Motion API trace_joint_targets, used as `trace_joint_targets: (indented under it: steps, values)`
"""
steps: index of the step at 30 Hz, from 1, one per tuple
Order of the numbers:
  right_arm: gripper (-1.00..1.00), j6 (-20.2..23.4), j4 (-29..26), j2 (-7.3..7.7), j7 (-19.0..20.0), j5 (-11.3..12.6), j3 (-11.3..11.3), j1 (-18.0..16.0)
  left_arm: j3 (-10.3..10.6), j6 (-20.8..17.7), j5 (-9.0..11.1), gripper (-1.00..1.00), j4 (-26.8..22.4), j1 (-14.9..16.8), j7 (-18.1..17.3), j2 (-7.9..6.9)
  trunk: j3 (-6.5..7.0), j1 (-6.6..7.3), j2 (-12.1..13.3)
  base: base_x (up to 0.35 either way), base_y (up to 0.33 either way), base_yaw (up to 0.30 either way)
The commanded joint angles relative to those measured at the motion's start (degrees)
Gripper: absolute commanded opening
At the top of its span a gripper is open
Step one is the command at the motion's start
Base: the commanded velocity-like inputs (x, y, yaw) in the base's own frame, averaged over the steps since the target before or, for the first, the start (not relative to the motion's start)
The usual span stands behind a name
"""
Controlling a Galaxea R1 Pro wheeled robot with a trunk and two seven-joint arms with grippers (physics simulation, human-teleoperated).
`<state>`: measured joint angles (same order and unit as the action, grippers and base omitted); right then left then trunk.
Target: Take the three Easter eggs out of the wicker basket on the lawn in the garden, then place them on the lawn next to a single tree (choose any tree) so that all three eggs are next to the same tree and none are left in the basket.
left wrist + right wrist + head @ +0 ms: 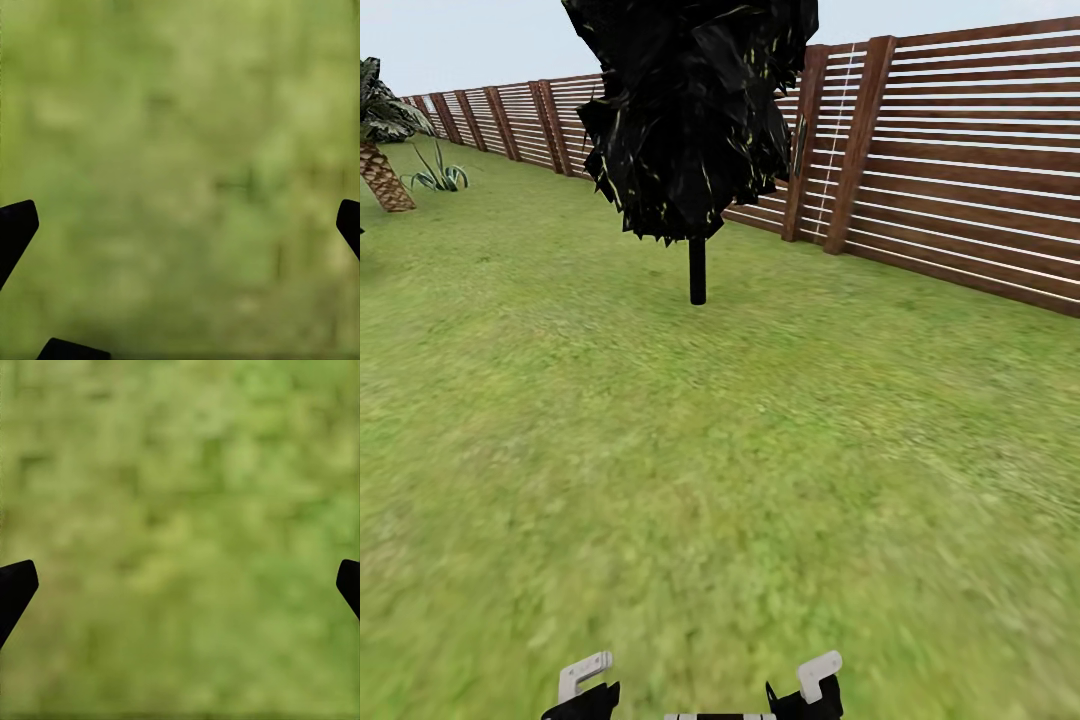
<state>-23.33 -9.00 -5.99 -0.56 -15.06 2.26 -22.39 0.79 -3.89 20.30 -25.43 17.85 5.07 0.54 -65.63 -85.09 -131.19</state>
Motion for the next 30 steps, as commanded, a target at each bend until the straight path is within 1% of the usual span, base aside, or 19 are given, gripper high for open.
trace_joint_targets:
  steps: [1,7,21,25,30]
  values:
    - [1.00,-0.1,0.0,0.01,-0.1,0.0,0.2,0.0,0.1,-0.3,0.4,1.00,-0.1,0.0,0.3,0.03,-0.04,0.01,0.0,0.000,0.000,0.000]
    - [1.00,-0.1,0.0,-0.14,-0.1,0.1,0.1,0.0,0.1,-0.3,0.4,1.00,-0.1,0.0,0.3,0.06,-0.14,0.01,0.0,0.000,0.000,0.040]
    - [1.00,-0.1,0.1,-0.12,-0.1,0.1,0.1,0.0,0.1,-0.3,0.4,1.00,-0.1,0.0,0.3,0.05,-1.00,0.01,0.0,0.000,0.000,0.172]
    - [1.00,-0.1,0.1,-0.14,-0.1,0.1,0.1,0.0,0.1,-0.3,0.4,1.00,-0.1,0.0,0.3,0.07,-1.04,0.01,0.0,0.000,0.000,0.024]
    - [1.00,-0.2,0.1,-0.23,-0.1,0.2,0.1,0.0,0.1,-0.3,0.4,1.00,-0.1,0.0,0.3,0.01,-1.05,0.01,0.0,0.000,0.000,-0.201]
